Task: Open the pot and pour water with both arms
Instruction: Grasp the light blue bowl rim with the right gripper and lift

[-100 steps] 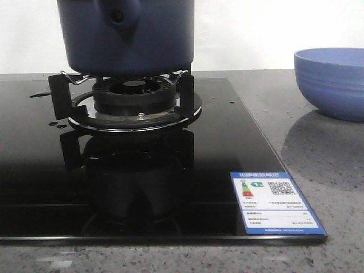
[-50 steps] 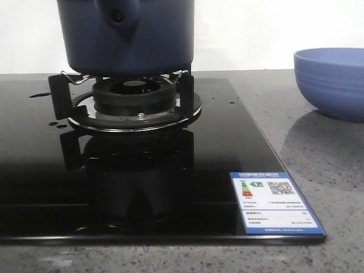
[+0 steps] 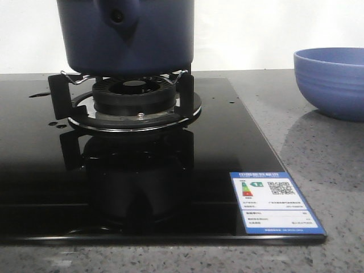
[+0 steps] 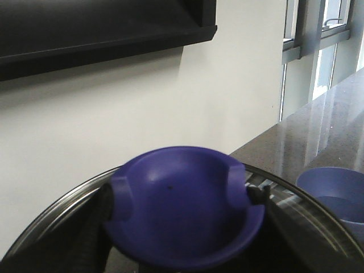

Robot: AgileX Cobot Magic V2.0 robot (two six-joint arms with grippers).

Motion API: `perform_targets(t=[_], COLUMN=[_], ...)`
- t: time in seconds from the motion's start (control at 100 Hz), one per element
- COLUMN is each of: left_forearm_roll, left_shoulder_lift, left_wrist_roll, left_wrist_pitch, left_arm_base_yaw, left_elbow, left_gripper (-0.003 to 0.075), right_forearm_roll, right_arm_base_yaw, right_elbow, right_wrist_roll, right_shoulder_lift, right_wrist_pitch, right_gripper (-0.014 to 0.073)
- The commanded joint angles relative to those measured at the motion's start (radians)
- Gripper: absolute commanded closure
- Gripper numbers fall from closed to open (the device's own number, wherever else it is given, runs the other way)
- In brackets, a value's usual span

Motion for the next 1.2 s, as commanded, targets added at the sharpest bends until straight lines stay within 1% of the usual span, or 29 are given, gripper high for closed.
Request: perform_targets(t=[0.0,0.04,0.09,0.14,0.18,0.25,0.35,0.48,0.57,0.79,0.84,0.89,1.01,1.11,1.13,1.19], left_forearm_roll=[-0.117,-0.119,-0.119,-0.119,-0.119,-0.119,-0.119,-0.119,-0.119,-0.119,-0.119,-0.119,-0.119,-0.119,-0.119,-0.119], left_shoulder_lift=[-0.03,-0.03,-0.03,-0.03,-0.028,-0.028,-0.028,-0.028,-0.028,-0.028,-0.028,-0.028,-0.028,-0.028,-0.028,-0.028], left_wrist_roll=[-0.01,-0.01,-0.01,-0.01,-0.01,-0.01,-0.01,-0.01,-0.01,-0.01,-0.01,-0.01,-0.01,-0.01,-0.01,-0.01], left_wrist_pitch=[0.006,0.006,0.006,0.004,0.004,0.004,0.006,0.008,0.01,0.01,0.01,0.01,0.01,0.01,0.01,0.01], left_arm_base_yaw=[-0.014,-0.016,-0.018,-0.02,-0.02,-0.02,-0.02,-0.02,-0.02,-0.02,-0.02,-0.02,-0.02,-0.02,-0.02,-0.02], left_elbow=[-0.028,-0.028,-0.028,-0.028,-0.028,-0.028,-0.028,-0.028,-0.028,-0.028,-0.028,-0.028,-0.028,-0.028,-0.028,-0.028], left_gripper=[0.05,0.05,0.05,0.05,0.05,0.05,0.05,0.05,0.05,0.05,0.05,0.05,0.05,0.05,0.05,0.05], right_forearm_roll=[-0.117,-0.204,-0.326,-0.403,-0.431,-0.425,-0.384,-0.384,-0.366,-0.301,-0.292,-0.284,-0.26,-0.246,-0.241,-0.236], right_arm_base_yaw=[-0.016,-0.016,-0.011,-0.004,0.004,0.012,0.012,0.012,0.012,0.012,0.012,0.012,0.012,0.012,0.012,0.012], right_elbow=[-0.076,-0.094,-0.112,-0.119,-0.119,-0.119,-0.119,-0.119,-0.119,-0.119,-0.119,-0.119,-0.119,-0.119,-0.119,-0.126], right_wrist_roll=[0.048,0.113,0.175,0.214,0.228,0.246,0.248,0.262,0.262,0.262,0.262,0.262,0.262,0.262,0.26,0.25], right_shoulder_lift=[0.019,0.03,0.051,0.07,0.083,0.109,0.151,0.201,0.234,0.318,0.333,0.342,0.35,0.35,0.35,0.35], right_wrist_pitch=[0.017,0.033,0.067,0.09,0.106,0.115,0.128,0.137,0.129,0.135,0.135,0.135,0.126,0.111,0.107,0.107], right_gripper=[0.0368,0.0302,0.0249,0.0244,0.0245,0.0245,0.0255,0.0316,0.0337,0.0346,0.0367,0.0407,0.0554,0.0653,0.0664,0.0663])
